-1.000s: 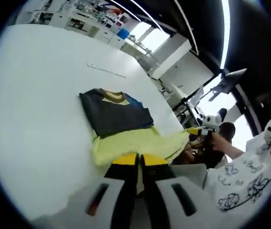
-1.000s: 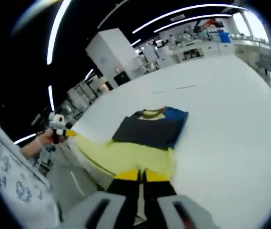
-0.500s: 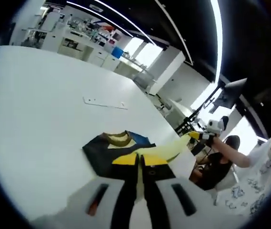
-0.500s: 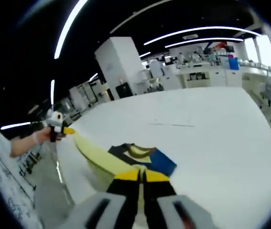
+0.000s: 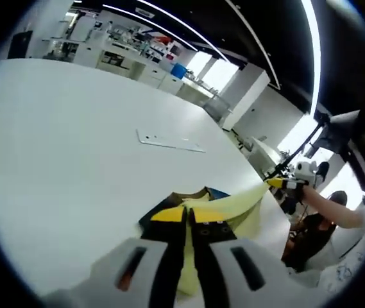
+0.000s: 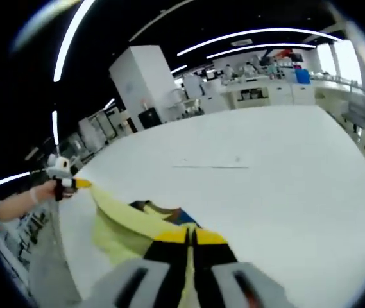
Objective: Fold the garment on the visible template until the final outline fits inside the template.
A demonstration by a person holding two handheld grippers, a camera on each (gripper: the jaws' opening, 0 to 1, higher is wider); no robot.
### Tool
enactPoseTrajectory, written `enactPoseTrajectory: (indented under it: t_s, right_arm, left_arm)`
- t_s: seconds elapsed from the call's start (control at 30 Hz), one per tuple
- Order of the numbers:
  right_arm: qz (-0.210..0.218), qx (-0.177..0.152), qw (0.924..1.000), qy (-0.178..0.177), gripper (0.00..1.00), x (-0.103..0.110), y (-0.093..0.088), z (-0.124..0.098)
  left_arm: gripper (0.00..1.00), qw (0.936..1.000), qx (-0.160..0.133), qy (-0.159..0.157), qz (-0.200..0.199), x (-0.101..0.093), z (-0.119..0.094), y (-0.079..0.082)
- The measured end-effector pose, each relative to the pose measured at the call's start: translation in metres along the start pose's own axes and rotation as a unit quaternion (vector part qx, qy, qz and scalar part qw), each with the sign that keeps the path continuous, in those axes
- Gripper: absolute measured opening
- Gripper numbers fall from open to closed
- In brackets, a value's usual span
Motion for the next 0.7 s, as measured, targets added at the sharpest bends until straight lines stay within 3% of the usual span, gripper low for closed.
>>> enactPoseTrajectory:
  t_s: [0.6,0.7]
  right_arm:
    - [0.021,0.047,0.9985,-0.022,0.0,-0.028,-0.021,0.063]
    - [0.002,0.064,0.9975,-0.028,0.0,-0.034,-0.026,0.072]
  left_arm:
    - [0.0,0.9972,0.02,0.055,-0.047,0.04,0.047,-0.03]
    - [0.0,0.9964,0.027,0.06,-0.053,0.044,0.053,-0.038]
Point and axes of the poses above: the point that each gripper's makers call its tool centre point, and the gripper's own axes: z roughly forward along the fingers, x roughly to its left, y roughly out of its top, the point moved 10 cm from there along -z, roughly backward along the fingers, and after that the axes turned 1 degree about x, right-handed, at the moved point
